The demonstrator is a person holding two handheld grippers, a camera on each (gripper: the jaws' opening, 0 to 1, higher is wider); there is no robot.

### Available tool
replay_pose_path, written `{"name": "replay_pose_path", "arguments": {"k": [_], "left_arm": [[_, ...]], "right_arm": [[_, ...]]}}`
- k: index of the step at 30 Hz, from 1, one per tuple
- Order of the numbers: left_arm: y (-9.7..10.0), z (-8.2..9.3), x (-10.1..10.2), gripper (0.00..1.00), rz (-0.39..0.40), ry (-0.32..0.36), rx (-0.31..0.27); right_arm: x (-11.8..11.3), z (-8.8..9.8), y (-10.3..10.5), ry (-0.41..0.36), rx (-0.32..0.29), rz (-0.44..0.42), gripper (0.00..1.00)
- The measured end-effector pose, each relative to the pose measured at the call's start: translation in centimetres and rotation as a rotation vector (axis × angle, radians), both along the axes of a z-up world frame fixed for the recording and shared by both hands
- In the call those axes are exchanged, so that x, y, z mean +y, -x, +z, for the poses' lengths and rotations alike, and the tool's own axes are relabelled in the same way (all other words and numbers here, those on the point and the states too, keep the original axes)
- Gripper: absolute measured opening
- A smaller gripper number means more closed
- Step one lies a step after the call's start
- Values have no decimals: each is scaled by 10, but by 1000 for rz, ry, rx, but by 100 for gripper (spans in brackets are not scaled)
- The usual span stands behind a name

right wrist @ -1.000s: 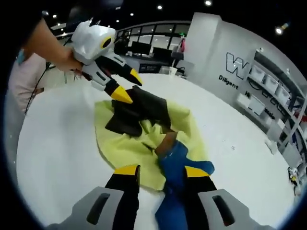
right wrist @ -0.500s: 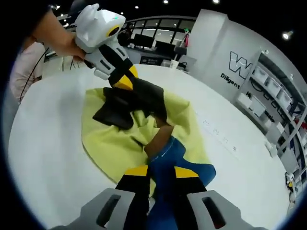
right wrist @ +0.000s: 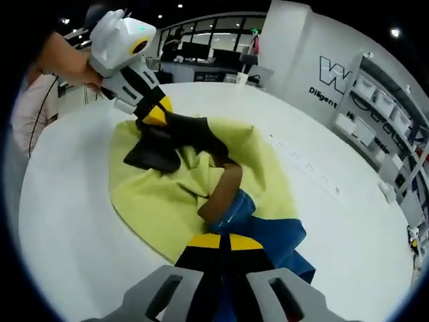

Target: Fold the garment on the visible template until the final outline fits inside the template.

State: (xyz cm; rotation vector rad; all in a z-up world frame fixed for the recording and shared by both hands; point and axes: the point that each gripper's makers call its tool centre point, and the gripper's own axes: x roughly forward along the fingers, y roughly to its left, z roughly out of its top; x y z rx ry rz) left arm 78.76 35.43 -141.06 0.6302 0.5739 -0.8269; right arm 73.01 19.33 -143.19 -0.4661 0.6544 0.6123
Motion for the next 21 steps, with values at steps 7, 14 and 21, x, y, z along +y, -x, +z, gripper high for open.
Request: {"name": "replay_pose_path", "arguments": {"k": [7,14,21], "left_arm": [[32,-2,8,4,9,27,57],[60,-3,11,4,2,40,93],[87,-3,14,4,5,44,122]], "right_arm": [[2,-3,24,1,48,21,0],[0,-3,49,15,77,33,0],[-5,2,72,22,101,35,0]]}}
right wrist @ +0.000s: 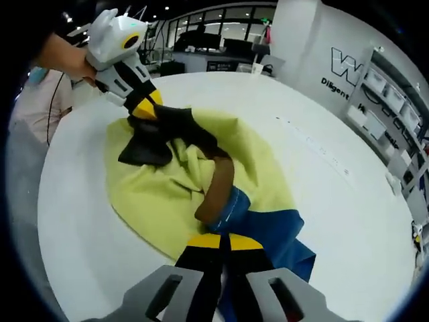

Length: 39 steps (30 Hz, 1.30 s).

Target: Fold the garment on the visible template until the final outline fits inside the template.

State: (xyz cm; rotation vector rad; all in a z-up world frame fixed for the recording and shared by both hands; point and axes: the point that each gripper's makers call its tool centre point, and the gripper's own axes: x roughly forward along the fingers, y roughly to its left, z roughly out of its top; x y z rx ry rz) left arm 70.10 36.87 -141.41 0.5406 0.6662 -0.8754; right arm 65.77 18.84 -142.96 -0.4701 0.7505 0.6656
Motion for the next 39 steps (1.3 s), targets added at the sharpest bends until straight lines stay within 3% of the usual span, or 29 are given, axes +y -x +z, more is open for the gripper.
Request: {"name": "replay_pose_path", "arguments": {"k": [18,39], "left_arm": [[71,2,1,4,-6,16,56],[136,2,8,4,7,39,82]], "right_arm": [[-2,3,67,-18,49,3,0],[4,9,124,-37,110,48,0]]}}
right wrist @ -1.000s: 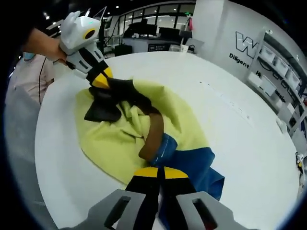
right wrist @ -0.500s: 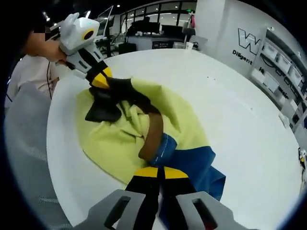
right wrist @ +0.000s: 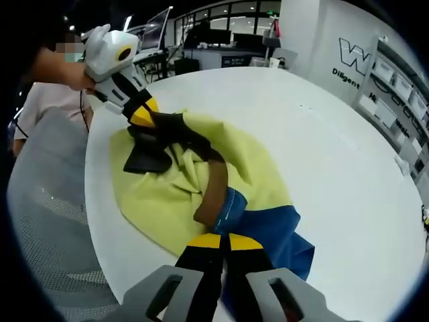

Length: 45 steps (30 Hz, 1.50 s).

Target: Fold the garment on the visible template until the final outline fits inside the template.

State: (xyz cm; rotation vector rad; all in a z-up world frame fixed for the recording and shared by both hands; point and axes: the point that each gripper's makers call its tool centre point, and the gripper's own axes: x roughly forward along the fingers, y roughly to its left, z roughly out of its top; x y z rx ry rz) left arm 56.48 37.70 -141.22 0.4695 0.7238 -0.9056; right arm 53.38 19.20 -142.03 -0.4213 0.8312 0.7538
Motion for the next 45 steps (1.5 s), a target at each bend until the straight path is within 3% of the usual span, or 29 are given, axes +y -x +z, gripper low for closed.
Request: {"name": "replay_pose_path", "arguments": {"k": [12,17,19,20,21,23,27,29,31,37,40,45], "left_arm": [[28,11,-1,4,-38,60,20],[40,16,-4,4,-96,67,-18],[47,18,-7,3,-57,129,38],[48,17,-7,3,-70,122,29],[47,16,-6,3,-80,108,7],[49,14,-5,3,-66,110,20],[50,16,-3,3,-18,117,31],[48,20,0,3,49,133,42],[45,20,1,3,56,121,38],[37,29,3,4,99,88,21],[31,35,4,4,158,111,28],[23,40,6,4,154,93,13]], "right_arm": [[-1,9,32,-12,-5,-52,0],[-3,14,49,-4,9,-62,0],[-6,16,52,9,0,-57,0],[-6,18,52,11,-5,-53,0],[-7,20,51,10,-22,-47,0],[-8,22,50,-2,-24,-51,0],[-5,22,44,-10,-47,-2,0],[-4,22,41,-34,-38,10,0],[-3,24,37,-40,-43,49,0],[-3,47,19,-120,-92,85,0],[-5,53,9,-137,-104,87,0],[-5,62,-2,-154,-123,99,0]]}}
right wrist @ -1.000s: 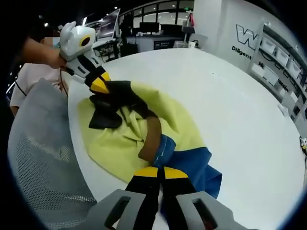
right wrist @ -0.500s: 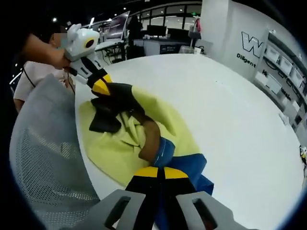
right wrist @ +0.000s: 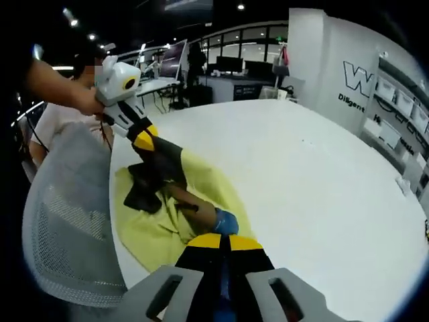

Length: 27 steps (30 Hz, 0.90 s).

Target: Fold the garment on the visible template until the final outline fits inside the template.

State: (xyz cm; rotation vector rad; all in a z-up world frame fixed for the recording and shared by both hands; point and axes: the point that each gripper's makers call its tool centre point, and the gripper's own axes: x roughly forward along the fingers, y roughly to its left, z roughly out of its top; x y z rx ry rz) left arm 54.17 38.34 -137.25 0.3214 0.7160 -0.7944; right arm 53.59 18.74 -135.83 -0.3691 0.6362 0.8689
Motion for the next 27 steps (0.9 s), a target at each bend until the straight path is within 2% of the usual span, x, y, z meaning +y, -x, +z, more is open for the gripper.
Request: {"name": "replay_pose_path", "arguments": {"k": [7,13,20,27], "left_arm": [[-23,9,2,4,18,35,-7],[-51,15,4,3,32,62,-15],[-75,20,6,3,65,93,-3],[-98,20,11,3,117,128,34]], "right_arm": [[-3,10,-18,-25,-9,-59,0],[-4,22,-39,-38,-25,-106,0],[-1,30,-66,-22,-43,-144,0],[4,32,-94,-12,-56,-172,0]]}}
